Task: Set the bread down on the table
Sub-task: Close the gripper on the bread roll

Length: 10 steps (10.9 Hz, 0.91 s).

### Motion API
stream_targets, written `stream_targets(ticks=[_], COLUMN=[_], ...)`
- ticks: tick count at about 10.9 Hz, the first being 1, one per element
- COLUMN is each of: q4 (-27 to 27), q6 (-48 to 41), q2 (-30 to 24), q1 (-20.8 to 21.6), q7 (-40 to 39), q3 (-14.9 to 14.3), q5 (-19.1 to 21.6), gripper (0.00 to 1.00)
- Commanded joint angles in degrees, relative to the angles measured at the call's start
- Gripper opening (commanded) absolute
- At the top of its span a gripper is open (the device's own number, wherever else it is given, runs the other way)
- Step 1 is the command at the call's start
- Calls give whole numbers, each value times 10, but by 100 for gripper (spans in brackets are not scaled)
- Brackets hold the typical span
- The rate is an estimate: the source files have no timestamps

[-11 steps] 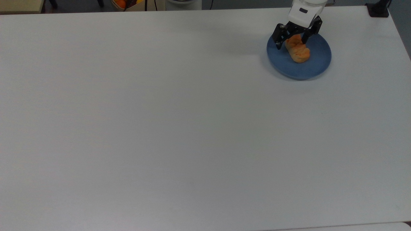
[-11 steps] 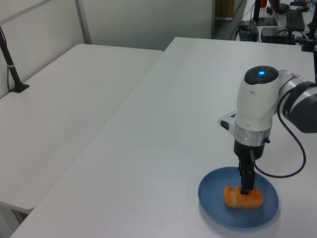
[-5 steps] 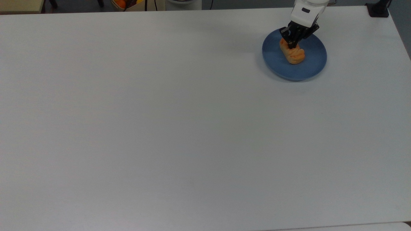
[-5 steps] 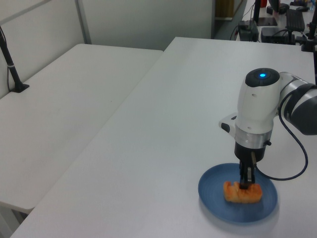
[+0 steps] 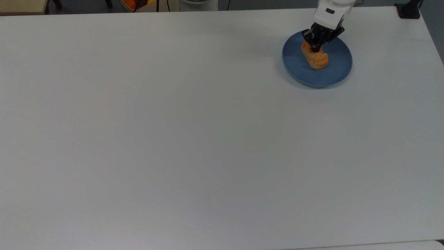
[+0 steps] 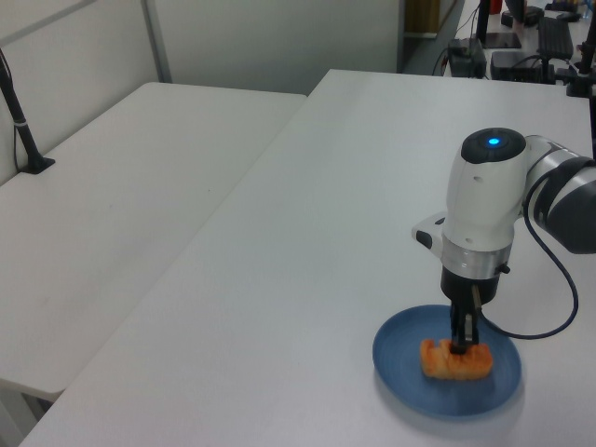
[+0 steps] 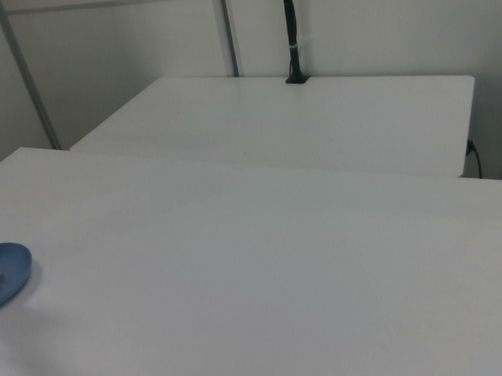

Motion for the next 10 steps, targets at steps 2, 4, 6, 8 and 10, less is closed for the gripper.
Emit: stream_targets(ticks=[2, 4, 6, 8, 10], q4=[0, 0, 0, 0, 0], q6=[-19, -26, -26, -26, -25], q2=[-20, -26, -27, -28, -27], q1=[-2, -2, -6, -7, -9], q7=[12, 12, 11, 9, 6], q3=[-1, 0, 0, 0, 0], q5=[-3, -2, -2, -2, -2], gripper=[0, 0, 0, 0, 0])
